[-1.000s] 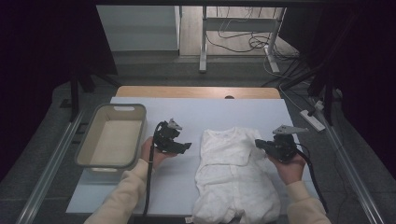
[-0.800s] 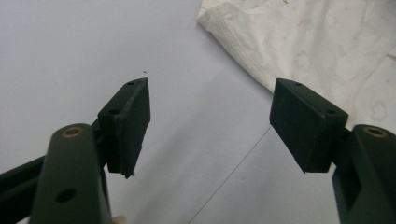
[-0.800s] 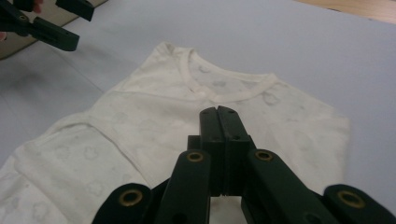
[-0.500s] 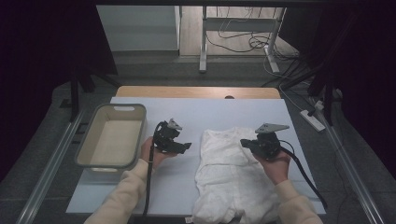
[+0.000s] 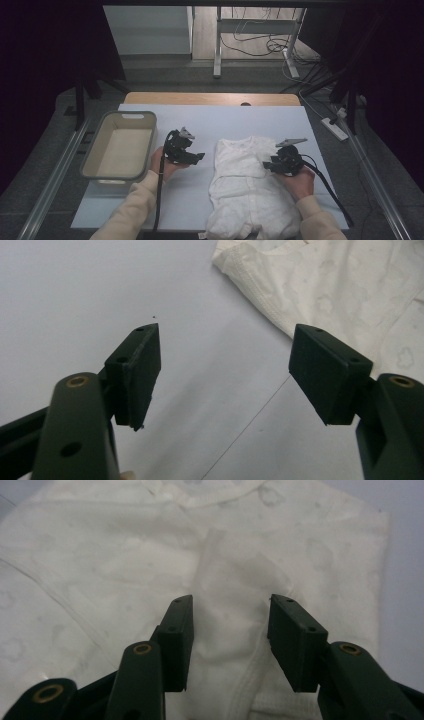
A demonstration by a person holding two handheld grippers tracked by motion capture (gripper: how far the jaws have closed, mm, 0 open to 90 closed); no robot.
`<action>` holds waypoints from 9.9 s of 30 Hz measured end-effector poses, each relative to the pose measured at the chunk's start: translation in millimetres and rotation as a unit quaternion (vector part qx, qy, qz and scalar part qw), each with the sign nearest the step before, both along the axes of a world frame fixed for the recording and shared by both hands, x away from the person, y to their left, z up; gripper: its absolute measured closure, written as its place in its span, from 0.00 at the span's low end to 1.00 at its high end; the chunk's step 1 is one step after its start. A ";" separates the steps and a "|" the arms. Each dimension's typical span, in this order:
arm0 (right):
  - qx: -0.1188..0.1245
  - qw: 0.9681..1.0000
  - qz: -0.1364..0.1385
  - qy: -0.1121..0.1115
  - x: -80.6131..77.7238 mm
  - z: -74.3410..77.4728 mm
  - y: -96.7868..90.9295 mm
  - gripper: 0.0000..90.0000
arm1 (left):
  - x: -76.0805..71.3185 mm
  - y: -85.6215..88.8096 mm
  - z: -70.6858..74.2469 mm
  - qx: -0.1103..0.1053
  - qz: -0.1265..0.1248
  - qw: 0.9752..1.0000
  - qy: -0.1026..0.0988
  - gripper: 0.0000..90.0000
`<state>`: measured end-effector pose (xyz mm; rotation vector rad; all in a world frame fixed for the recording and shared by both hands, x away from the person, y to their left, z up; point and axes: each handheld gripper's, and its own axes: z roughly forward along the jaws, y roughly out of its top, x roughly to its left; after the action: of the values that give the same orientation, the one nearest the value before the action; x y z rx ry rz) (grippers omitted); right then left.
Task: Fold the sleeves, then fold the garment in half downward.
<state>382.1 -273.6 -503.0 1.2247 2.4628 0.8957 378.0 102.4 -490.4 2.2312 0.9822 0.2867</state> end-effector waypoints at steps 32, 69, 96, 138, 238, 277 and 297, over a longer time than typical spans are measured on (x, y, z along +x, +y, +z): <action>0.082 0.992 0.089 -0.028 -4.7 29.3 53.3 0.98 | 0.3 -0.1 0.3 0.001 0.000 1.000 0.000 0.33; 0.060 0.992 0.112 0.001 -9.0 -1.6 74.0 0.98 | -0.5 -0.2 1.5 0.002 0.000 1.000 -0.003 0.33; 0.103 0.990 0.076 -0.059 -7.4 23.5 39.2 0.53 | -1.0 1.0 5.0 -0.013 -0.001 1.000 -0.003 0.32; 0.094 0.989 0.035 -0.105 5.9 39.5 -18.9 0.41 | 6.5 -21.1 21.0 -0.090 -0.029 0.995 0.004 0.30; 0.115 0.986 0.057 -0.104 74.1 39.6 -4.6 0.96 | 57.8 -30.8 9.2 -0.115 -0.025 0.993 0.022 0.97; 0.160 0.966 0.044 -0.200 111.9 121.3 17.1 0.97 | 109.6 -5.6 115.6 -0.077 0.002 0.995 -0.067 0.97; 0.161 0.969 0.056 -0.176 101.0 82.5 7.4 0.96 | 88.9 -8.2 74.4 -0.090 -0.029 0.995 -0.045 0.97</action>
<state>483.2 -266.1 -420.5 0.9195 2.1741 1.4522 466.9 94.3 -416.1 2.0622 0.8592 0.2594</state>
